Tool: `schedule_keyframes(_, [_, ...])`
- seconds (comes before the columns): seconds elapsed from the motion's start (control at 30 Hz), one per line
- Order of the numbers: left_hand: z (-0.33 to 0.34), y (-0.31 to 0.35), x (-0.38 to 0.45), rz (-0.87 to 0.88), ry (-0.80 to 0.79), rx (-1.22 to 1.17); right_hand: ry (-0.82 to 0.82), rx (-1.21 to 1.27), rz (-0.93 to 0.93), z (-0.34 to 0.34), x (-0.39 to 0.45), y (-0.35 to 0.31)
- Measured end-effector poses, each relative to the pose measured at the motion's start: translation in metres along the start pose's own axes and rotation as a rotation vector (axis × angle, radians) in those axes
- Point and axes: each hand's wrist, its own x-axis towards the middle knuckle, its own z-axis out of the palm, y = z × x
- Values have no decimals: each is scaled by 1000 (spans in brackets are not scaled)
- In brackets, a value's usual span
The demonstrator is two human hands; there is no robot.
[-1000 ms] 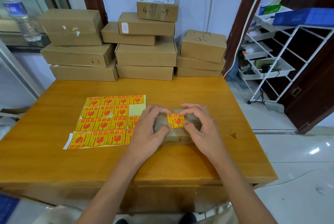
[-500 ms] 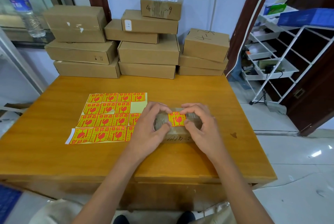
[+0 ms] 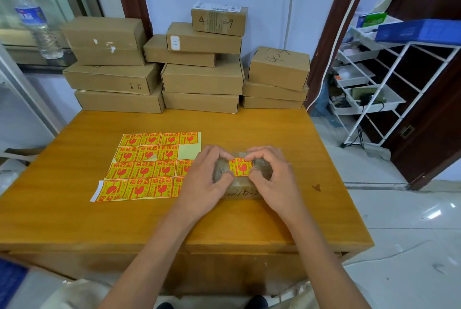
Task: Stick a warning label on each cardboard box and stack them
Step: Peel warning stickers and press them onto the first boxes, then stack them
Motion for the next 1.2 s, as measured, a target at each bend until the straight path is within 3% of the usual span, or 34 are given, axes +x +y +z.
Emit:
schedule_keyframes(0.1, [0, 1, 0, -1, 0, -13, 1, -36, -11, -2, -2, -3])
schedule_keyframes(0.33, [-2, 3, -3, 11, -12, -22, 57, -233, -232, -5, -10, -7])
schedule_keyframes(0.67, [0, 0, -2, 19, -14, -17, 86, -171, -237, -4, -12, -6])
schedule_keyframes(0.83, [-1, 1, -4, 26, -13, 9, 134, 25, -63, -8, -15, -9])
schedule_keyframes(0.97, [-3, 6, -6, 32, -50, 111, 35, 67, 75, -15, -16, -12])
schedule_keyframes(1.2, [-24, 10, -2, 97, -310, 421, -196, -57, 51, -33, -33, -4])
